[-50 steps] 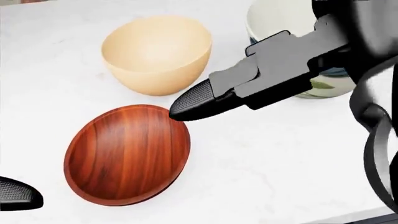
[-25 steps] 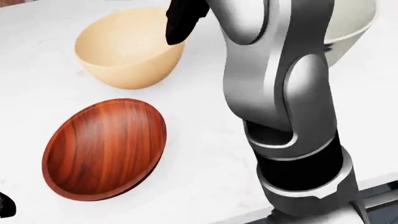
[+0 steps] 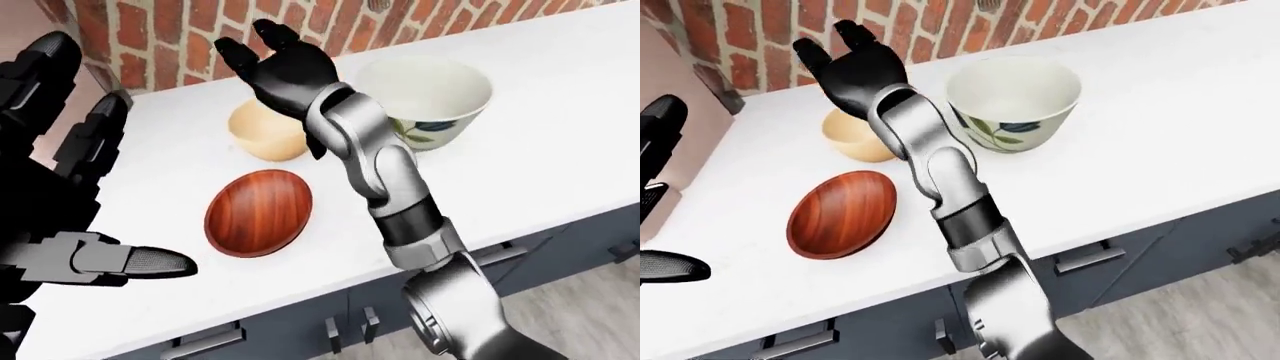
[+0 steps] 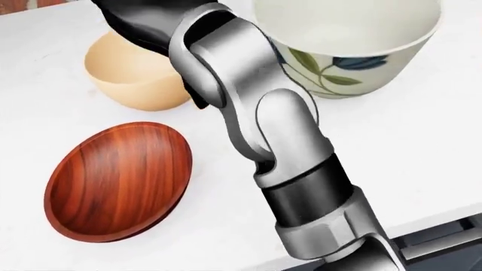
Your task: Stack the bowls from largest to smallest.
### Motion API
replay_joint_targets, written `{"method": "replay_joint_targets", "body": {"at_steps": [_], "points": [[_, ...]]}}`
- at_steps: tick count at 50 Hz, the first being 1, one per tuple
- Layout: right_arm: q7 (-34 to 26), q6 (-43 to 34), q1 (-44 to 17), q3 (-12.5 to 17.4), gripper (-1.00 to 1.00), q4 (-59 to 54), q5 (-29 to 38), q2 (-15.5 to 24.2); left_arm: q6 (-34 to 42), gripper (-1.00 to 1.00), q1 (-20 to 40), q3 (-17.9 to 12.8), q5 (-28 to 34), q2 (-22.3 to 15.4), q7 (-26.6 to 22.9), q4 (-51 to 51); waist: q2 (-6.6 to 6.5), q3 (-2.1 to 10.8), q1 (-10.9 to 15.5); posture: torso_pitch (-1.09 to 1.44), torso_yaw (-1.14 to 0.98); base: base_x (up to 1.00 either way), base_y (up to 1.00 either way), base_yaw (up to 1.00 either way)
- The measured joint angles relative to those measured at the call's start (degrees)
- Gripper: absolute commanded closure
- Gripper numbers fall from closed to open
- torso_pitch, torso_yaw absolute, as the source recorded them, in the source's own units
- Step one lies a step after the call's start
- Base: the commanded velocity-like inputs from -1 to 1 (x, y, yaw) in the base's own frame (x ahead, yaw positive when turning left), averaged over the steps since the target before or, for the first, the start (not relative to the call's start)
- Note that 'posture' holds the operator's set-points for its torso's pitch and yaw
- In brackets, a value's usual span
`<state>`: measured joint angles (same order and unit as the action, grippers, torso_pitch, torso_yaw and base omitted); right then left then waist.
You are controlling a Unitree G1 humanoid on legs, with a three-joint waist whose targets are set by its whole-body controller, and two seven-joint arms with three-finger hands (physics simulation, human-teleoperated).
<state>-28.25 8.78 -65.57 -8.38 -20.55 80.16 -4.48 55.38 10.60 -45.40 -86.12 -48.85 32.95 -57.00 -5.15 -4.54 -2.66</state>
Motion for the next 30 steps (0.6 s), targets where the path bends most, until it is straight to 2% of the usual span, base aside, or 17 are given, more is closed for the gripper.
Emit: {"method": "replay_joint_targets", "body": {"at_steps": [4, 13, 19, 23, 27, 30], "points": [[4.64, 0.36, 0.07, 0.57, -0.91, -7.47, 2.0, 0.77, 0.58, -1.0, -1.56, -2.65, 2.39, 1.48, -3.27, 0.53, 0.21, 0.1, 0.31, 0.0, 0.0, 0.0, 0.0, 0.0], [14.53, 0.17, -2.19, 0.38, -0.66, -21.32, 3.0, 0.68, 1.45, -1.0, -1.63, -2.12, 5.41, 2.89, -6.28, 0.8, 0.27, 0.47, 0.58, 0.0, 0.0, 0.0, 0.0, 0.0], [17.94, -0.15, -3.29, 0.25, -0.39, -26.53, 3.08, 0.66, 1.73, -1.0, -2.07, -2.29, 7.43, 4.1, -8.02, 0.8, 0.33, 0.53, 0.82, 0.0, 0.0, 0.0, 0.0, 0.0], [19.51, -0.59, -4.04, 0.2, -0.29, -29.01, 2.77, 0.1, 1.81, -1.0, -3.04, -3.49, 8.1, 5.07, -9.09, 0.52, 0.24, 0.63, 0.81, 0.0, 0.0, 0.0, 0.0, 0.0], [22.12, -1.03, -4.75, -0.19, -0.07, -32.72, 2.6, -0.73, 2.09, -1.0, -4.01, -4.14, 9.39, 6.25, -10.81, 0.15, 0.22, 0.82, 0.93, 0.0, 0.0, 0.0, 0.0, 0.0], [23.45, -0.98, -4.63, -0.5, -0.01, -34.14, 2.51, -1.02, 2.2, -1.0, -4.16, -3.98, 10.6, 7.0, -11.79, 0.18, 0.25, 0.92, 1.0, 0.0, 0.0, 0.0, 0.0, 0.0]]}}
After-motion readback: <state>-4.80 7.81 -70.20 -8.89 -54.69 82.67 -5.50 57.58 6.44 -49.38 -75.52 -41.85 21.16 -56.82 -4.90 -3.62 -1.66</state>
